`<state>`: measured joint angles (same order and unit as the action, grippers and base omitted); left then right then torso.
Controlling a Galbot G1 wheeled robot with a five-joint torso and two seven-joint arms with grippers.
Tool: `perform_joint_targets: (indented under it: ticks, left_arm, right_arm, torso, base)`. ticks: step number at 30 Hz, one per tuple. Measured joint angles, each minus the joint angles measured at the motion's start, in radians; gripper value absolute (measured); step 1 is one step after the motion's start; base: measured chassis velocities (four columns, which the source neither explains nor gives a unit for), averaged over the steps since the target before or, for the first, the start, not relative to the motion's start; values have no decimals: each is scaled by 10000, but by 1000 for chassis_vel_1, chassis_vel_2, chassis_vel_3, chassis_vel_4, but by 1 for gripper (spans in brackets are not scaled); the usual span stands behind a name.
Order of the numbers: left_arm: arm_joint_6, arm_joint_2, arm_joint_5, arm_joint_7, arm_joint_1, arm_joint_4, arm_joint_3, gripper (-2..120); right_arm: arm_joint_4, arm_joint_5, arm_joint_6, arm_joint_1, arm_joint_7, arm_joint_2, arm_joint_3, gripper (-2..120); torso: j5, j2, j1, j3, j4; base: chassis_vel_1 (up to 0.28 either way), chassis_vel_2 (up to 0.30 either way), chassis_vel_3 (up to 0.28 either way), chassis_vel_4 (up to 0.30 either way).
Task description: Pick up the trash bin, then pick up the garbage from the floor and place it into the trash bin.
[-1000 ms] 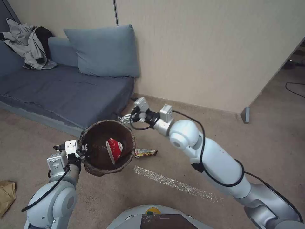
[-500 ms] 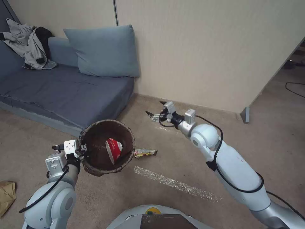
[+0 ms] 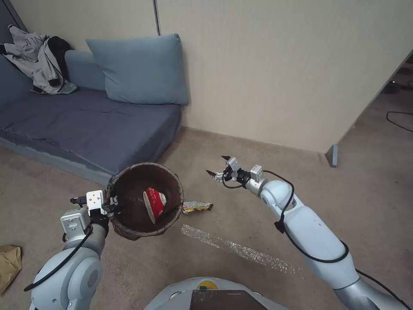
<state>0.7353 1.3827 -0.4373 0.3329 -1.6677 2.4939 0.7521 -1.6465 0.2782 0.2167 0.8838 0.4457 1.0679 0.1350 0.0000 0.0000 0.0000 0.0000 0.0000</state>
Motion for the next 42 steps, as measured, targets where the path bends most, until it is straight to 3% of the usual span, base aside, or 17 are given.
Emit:
perform_joint_targets:
  ticks: [7, 20, 30, 42]
  left_arm:
    - [0, 29, 36, 1, -68, 62, 17, 3]
    - [0, 58, 90, 0, -172, 65, 17, 3]
    - [0, 81, 91, 1, -222, 66, 15, 3]
    - [0, 112, 106, 1, -223, 66, -25, 3]
  right_arm:
    - [1757, -861, -395, -548, 322, 950, -535, 100]
    - [3562, -1790, -535, -1045, 407, 2238, -927, 100]
    - [4632, -2403, -912, -1291, 766, 2421, -1069, 100]
    - [4841, -2577, -1009, -1293, 863, 2473, -1217, 100]
  torso:
    - [-1, 0, 0, 0, 2]
    - [-1, 0, 0, 0, 1]
    - [-1, 0, 0, 1, 0]
    - [-1, 0, 0, 0, -1]
  base:
    - [0, 0, 0, 0]
    - [0, 0, 0, 0]
    - [0, 0, 0, 0]
    - [0, 0, 0, 0]
